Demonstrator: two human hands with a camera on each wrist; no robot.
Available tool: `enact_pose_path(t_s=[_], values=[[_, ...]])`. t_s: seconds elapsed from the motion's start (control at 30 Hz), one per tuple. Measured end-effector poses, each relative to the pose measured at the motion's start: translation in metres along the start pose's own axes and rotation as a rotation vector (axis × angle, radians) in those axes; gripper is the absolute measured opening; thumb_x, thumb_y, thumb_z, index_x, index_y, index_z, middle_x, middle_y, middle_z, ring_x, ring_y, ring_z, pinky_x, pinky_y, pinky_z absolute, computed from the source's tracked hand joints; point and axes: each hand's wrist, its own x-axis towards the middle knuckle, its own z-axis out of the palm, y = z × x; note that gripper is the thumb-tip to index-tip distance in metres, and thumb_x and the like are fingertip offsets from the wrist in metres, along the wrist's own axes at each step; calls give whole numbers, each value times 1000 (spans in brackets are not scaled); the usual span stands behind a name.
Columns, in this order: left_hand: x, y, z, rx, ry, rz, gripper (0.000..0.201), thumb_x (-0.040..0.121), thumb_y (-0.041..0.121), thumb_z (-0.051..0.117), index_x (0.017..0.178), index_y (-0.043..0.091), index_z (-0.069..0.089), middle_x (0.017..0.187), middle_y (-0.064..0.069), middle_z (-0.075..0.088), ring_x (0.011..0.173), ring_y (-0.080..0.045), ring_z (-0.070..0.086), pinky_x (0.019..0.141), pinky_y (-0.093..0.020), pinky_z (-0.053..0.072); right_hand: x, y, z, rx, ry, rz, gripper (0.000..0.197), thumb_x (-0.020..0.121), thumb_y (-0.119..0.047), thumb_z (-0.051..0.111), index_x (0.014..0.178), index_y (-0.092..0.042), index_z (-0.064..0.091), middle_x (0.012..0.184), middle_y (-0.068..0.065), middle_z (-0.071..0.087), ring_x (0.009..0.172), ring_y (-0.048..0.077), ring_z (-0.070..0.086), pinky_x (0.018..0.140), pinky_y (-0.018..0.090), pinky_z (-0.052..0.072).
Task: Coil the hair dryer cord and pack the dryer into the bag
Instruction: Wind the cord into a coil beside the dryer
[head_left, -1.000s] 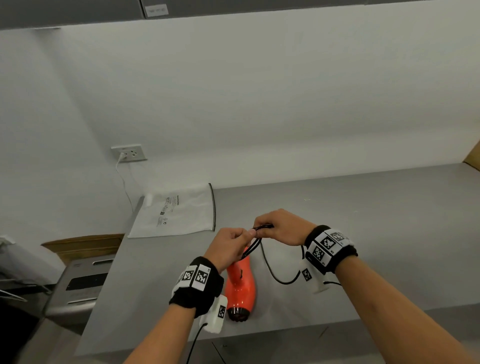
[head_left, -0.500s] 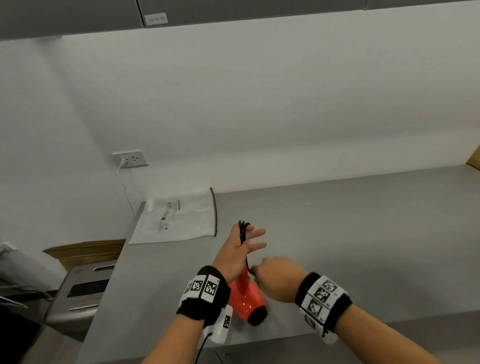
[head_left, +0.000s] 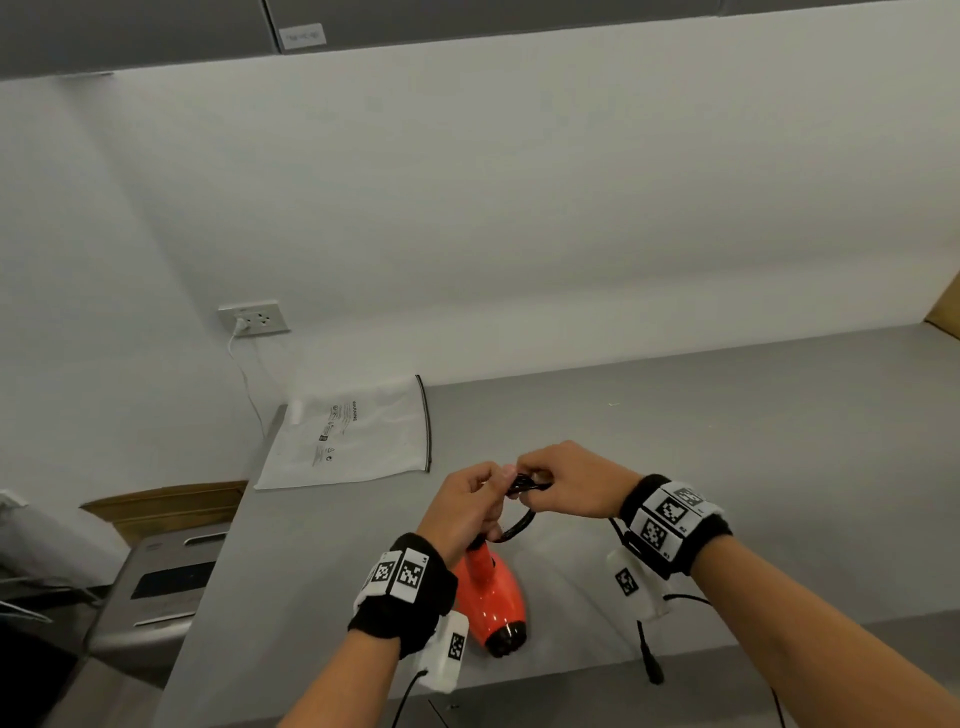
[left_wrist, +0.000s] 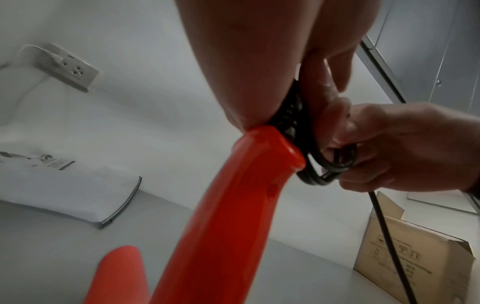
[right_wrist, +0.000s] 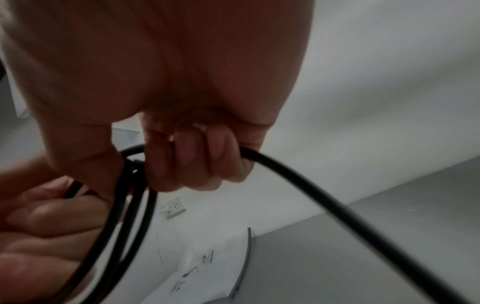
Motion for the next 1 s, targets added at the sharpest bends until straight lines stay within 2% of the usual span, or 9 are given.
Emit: enact_pose_path(t_s=[0.1,0.2,0.37,0.5,0.6,0.67,0.73,0.9,1.0], values=[[-4,-5,-5,152,-14,26,21,96,28,66,83,12,70,53,3,42,47,-12,47,62,-30,54,-4,8,-8,70,-49,54,25,84,-20,64,63,-28,54,55,-7,46,49,4,42,53,23,30],[-5,-10,-9,285,-1,69,25,102,27,53,83,18,68,54,5,55,62,-15,65,84,-40,59,-5,16,-8,257,-31,117,20,85,-18,65,65,-19,59,48,-10,45,45,6,39,52,27,32],[2,-15,-11,295,147,136,30,106,22,45,81,14,61,53,8,39,52,-14,41,66,-27,50,-12,36,20,491,78,139,16,92,-27,66,86,-12,66,56,-3,48,48,14,47,47,24,42],[10,-15,-19,261,211,109,30,106,22,43,82,13,60,51,12,35,49,-10,36,70,-39,54,-33,86,63,395,13,253,12,93,-15,62,83,-11,69,63,2,64,63,27,65,63,29,56],[16,-13,-23,246,242,112,31,106,20,43,81,14,59,46,12,36,46,-7,36,67,-37,52,-48,107,103,244,-97,367,13,91,-19,65,81,-20,71,66,-6,66,70,24,68,67,23,54],[20,-7,-26,215,258,131,31,106,18,42,80,13,59,46,12,35,45,-7,34,64,-33,50,-56,113,122,179,-111,409,12,90,-20,67,89,-13,77,71,-4,65,68,15,63,62,17,47],[24,-2,-31,184,270,146,32,107,17,41,80,12,58,49,13,33,45,-8,32,61,-29,49,-63,118,134,116,-124,451,19,88,-24,70,95,-8,77,79,0,67,74,15,61,69,21,44],[28,-3,-38,180,285,135,34,107,20,41,79,12,59,50,13,32,46,-9,31,59,-28,48,-72,120,129,34,-226,514,19,85,-25,74,87,-6,73,82,7,71,91,29,72,75,30,54],[30,-9,-37,208,305,111,33,107,22,42,80,14,60,50,12,34,47,-10,34,62,-34,48,-71,99,96,311,-57,445,12,84,-16,77,76,-8,72,67,1,73,80,27,77,71,26,59]])
